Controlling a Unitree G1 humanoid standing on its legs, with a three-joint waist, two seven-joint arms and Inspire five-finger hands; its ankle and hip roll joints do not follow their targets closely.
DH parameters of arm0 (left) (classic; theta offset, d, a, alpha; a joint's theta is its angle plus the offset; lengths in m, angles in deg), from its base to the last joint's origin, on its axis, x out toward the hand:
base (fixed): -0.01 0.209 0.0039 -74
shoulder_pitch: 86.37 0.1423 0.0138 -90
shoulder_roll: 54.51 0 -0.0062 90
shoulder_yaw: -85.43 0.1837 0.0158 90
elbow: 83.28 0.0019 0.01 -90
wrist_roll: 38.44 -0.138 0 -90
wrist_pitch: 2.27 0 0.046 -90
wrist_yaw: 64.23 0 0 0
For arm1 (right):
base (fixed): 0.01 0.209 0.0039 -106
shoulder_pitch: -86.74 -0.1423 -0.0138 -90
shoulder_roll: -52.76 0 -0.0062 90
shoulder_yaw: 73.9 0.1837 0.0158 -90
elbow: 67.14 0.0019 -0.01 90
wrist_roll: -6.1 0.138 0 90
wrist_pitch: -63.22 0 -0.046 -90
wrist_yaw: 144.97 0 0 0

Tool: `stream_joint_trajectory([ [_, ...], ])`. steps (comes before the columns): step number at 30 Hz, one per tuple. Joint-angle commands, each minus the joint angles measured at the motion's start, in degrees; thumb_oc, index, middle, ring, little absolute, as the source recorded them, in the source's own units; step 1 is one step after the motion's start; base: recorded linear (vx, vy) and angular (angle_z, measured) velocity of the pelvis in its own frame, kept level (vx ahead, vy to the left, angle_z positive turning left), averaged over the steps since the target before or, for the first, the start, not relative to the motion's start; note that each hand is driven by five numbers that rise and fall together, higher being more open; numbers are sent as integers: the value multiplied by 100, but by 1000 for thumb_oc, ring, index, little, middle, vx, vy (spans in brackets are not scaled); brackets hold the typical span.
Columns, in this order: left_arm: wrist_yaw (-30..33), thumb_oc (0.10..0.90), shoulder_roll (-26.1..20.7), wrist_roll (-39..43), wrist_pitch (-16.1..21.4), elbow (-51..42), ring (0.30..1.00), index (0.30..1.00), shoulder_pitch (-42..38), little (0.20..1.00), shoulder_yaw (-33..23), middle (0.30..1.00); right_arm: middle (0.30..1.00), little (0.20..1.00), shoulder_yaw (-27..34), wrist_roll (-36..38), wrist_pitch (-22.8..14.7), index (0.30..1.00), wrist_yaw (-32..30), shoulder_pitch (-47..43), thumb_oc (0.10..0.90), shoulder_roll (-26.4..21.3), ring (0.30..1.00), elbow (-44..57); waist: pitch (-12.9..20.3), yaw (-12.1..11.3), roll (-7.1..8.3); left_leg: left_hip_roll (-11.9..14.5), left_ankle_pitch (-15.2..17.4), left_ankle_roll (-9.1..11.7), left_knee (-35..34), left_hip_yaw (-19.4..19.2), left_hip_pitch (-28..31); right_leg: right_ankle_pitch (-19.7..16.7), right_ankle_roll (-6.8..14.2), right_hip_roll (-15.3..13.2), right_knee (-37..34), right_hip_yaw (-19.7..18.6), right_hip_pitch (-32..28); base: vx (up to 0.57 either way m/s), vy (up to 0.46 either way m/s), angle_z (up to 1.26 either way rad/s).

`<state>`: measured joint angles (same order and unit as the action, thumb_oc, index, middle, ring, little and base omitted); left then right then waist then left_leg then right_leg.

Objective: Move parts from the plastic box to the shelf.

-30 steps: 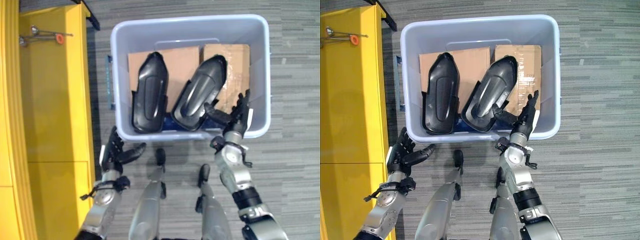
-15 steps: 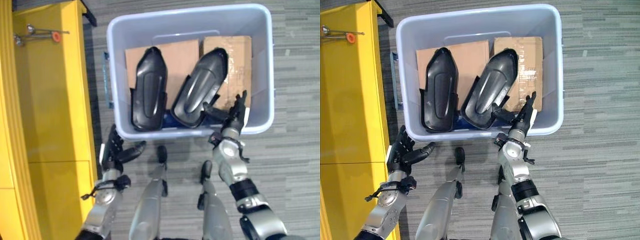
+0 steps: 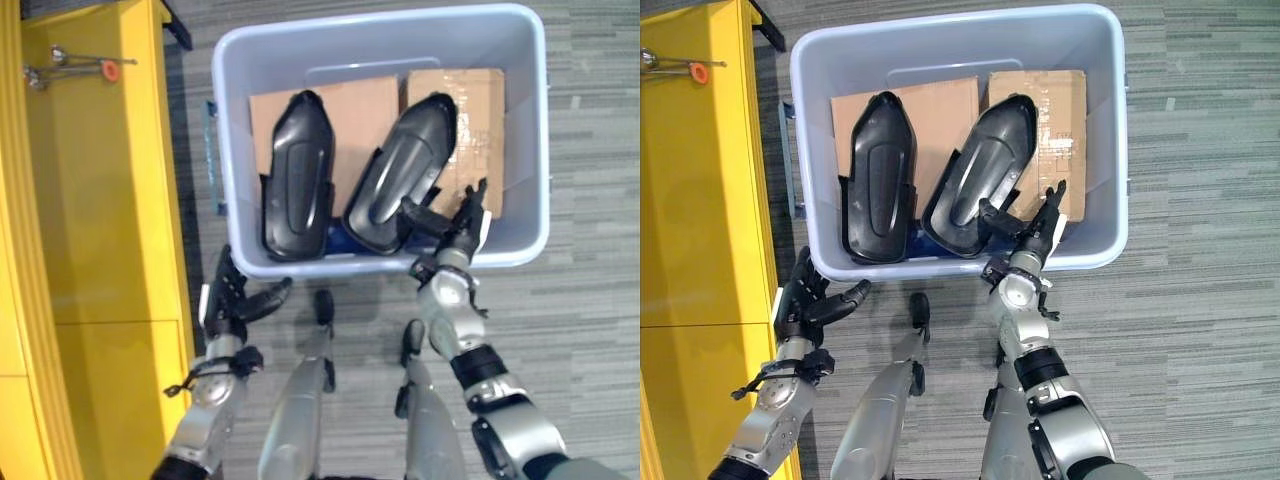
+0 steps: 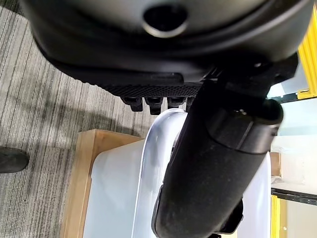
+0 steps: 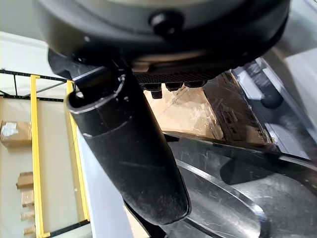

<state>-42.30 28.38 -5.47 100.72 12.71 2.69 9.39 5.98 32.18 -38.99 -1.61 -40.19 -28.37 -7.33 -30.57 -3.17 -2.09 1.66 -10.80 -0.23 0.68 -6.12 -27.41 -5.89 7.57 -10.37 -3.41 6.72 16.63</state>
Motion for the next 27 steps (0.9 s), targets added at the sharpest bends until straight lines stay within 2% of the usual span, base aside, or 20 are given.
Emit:
stream_joint_trajectory([
  [1, -195, 900, 254, -87, -145, -151, 1000, 1000, -246, 1000, 478, 1000, 1000, 1000, -39, 205, -165, 1000, 132, -215, 900, 76, 1000, -50, 78, 176, -37, 329, 669, 280, 619, 96, 3, 161, 72, -398, 597, 36, 261, 0, 0, 0],
  [18, -164, 900, 315, -48, -35, -114, 1000, 1000, -398, 1000, 586, 1000, 1000, 1000, -132, 241, 276, 1000, 523, -950, 900, 65, 1000, -2375, 78, -58, -83, 294, 648, 290, 618, 172, -320, 155, 97, -380, 598, 141, 477, 1, 0, 0],
  [27, -278, 900, 337, -7, -24, -63, 1000, 1000, -517, 1000, 662, 1000, 1000, 1000, 20, 442, 553, 1000, 927, -1176, 900, -9, 1000, -3698, 78, -228, -212, 258, 665, 279, 607, 243, -388, 180, 112, -400, 579, 232, 474, 6, -1, 2],
])
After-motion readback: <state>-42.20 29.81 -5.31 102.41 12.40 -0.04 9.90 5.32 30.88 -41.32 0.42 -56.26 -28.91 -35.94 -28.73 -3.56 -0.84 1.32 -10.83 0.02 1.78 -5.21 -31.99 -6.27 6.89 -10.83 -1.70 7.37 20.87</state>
